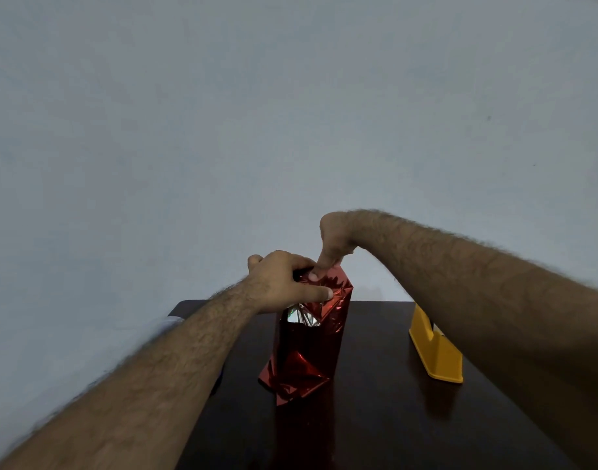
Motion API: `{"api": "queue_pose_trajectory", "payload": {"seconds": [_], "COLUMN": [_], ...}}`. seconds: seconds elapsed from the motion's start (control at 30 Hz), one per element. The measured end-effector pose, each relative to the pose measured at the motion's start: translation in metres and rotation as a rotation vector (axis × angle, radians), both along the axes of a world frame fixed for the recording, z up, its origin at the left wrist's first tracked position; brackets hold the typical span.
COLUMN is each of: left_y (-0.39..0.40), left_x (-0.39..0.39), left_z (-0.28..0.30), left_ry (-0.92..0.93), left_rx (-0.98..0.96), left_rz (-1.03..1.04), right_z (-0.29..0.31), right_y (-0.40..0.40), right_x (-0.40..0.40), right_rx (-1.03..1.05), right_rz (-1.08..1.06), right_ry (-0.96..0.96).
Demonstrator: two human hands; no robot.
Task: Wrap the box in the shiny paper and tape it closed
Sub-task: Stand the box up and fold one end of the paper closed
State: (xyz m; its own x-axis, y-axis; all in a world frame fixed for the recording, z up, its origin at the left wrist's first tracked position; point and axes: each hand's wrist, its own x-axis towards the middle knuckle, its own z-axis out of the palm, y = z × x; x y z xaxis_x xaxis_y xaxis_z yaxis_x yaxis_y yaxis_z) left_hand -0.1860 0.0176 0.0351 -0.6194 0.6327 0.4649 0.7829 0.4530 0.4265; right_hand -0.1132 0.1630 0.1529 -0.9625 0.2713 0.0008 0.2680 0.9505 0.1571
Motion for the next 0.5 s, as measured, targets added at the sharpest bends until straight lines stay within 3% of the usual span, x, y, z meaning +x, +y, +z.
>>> {"api": "queue_pose_trajectory", "payload": {"seconds": [0.33,0.5], "left_y": [-0.003,-0.002], "left_x": [0.008,0.005], "left_z": [0.004,0.003], "left_ry": [-0.019,-0.087], "left_rx": [-0.002,-0.012], "left_rz": [0.044,0.064], "right_z": [-0.029,-0.045], "right_y": [0.060,0.064], "right_x": [0.017,0.024], "right_rx": [-0.231,-0.561], "right_rz": [-0.107,-0.066], "right_ry": [0.206,0.416]}}
